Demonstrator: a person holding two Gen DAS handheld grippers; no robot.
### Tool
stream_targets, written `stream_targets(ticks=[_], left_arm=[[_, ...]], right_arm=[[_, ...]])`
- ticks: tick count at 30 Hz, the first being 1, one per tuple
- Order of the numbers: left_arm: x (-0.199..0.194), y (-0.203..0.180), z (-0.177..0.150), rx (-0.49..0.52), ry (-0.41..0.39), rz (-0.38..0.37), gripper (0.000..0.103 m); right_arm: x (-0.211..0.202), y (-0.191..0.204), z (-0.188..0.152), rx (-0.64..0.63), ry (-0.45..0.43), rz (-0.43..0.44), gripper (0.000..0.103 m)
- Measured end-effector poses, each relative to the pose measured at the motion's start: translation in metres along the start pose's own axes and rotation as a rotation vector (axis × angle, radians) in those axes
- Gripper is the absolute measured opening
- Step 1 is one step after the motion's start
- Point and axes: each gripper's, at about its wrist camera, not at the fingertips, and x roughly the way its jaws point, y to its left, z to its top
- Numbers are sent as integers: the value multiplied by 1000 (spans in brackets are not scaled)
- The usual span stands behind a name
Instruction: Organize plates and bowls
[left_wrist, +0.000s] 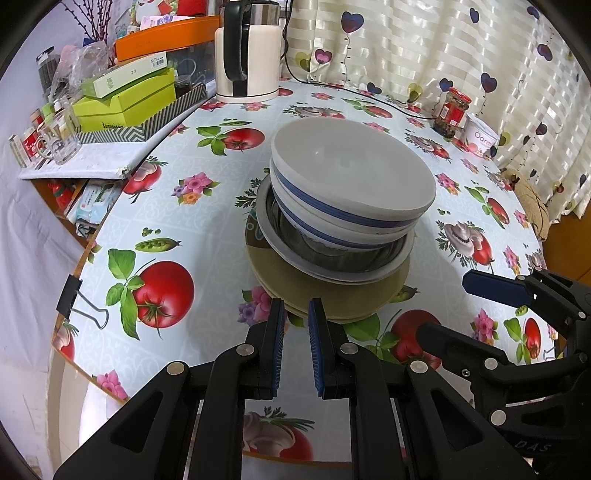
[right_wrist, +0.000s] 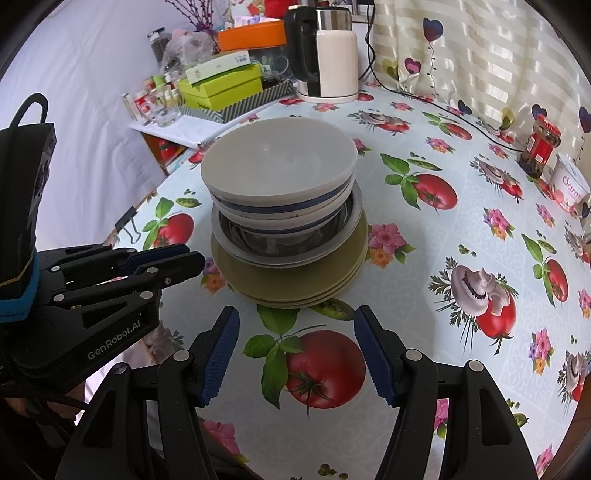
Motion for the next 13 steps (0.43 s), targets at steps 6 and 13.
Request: stream_targets(ticks=[6, 13], left_arm=[[0, -1, 0, 1, 0, 2, 14], [0, 0, 2, -4, 2, 2, 14]], right_arm=[[1, 1, -1, 1, 1, -1, 66], [1, 1, -1, 1, 0, -1, 66]])
